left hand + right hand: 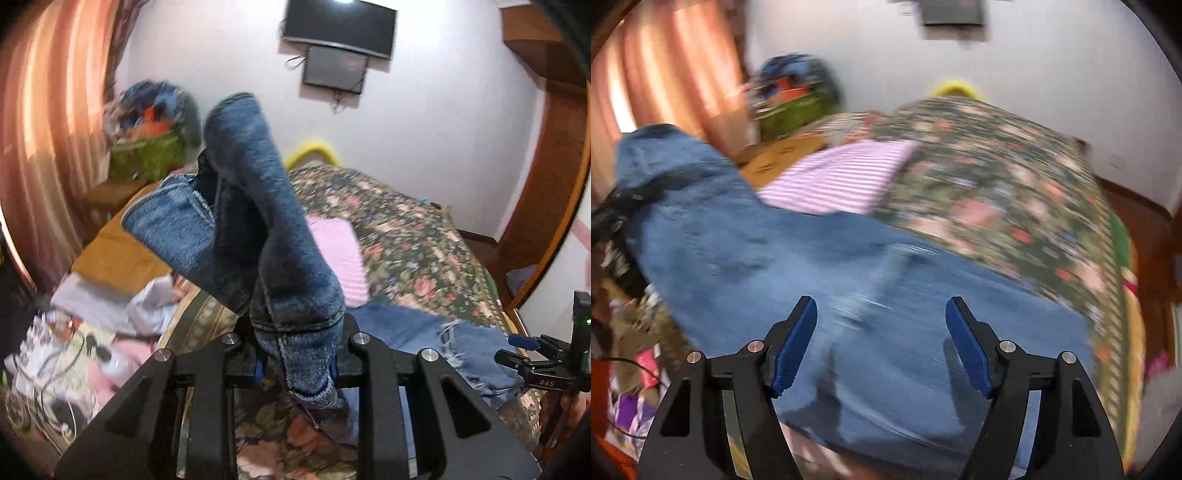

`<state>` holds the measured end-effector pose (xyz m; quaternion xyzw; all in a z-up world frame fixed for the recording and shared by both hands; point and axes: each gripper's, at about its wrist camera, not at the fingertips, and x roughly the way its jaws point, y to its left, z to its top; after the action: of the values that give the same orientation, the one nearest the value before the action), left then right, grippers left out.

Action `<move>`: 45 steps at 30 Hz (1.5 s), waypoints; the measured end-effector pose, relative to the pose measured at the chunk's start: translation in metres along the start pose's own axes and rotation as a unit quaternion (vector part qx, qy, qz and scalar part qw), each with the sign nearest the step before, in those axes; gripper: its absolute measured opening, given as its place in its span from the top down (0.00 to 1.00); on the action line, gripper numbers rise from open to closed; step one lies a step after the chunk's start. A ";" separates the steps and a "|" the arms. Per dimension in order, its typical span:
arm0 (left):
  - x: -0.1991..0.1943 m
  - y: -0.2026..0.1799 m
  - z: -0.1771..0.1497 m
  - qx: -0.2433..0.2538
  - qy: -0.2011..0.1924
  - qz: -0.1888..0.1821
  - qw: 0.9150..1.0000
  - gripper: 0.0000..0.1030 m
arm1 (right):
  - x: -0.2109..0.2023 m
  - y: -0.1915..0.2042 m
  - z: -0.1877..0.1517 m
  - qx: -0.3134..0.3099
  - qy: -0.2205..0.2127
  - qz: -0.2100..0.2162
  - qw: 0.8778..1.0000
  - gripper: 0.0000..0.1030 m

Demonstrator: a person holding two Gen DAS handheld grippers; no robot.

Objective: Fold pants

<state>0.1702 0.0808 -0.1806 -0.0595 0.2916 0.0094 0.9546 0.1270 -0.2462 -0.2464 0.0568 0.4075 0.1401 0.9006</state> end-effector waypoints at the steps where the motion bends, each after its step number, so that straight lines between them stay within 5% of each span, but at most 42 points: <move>1: -0.002 -0.007 0.003 0.010 -0.005 -0.002 1.000 0.77 | -0.004 -0.014 -0.006 0.014 -0.003 -0.017 1.000 0.33; 7: -0.001 -0.062 0.021 0.059 -0.019 -0.032 0.998 0.78 | -0.008 -0.068 -0.027 0.076 0.016 -0.046 0.996 0.33; 11: 0.003 -0.096 0.026 0.084 -0.019 -0.051 0.995 0.79 | 0.011 -0.068 -0.043 0.077 0.047 -0.030 0.996 0.33; 28: 0.017 -0.243 0.026 0.189 -0.001 -0.161 0.969 0.81 | 0.012 -0.073 -0.055 0.098 0.018 0.004 0.995 0.30; 36: 0.052 -0.292 -0.003 0.218 0.064 -0.188 0.956 0.81 | 0.009 -0.076 -0.057 0.110 0.018 0.016 0.994 0.30; 45: 0.089 -0.326 -0.056 0.256 0.153 -0.209 0.931 0.81 | -0.001 -0.082 -0.060 0.112 0.022 0.031 0.993 0.33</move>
<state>0.2304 -0.2510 -0.2407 0.1265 0.4072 -0.2749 0.8618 0.0988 -0.3256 -0.3030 0.1669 0.4381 0.1225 0.8748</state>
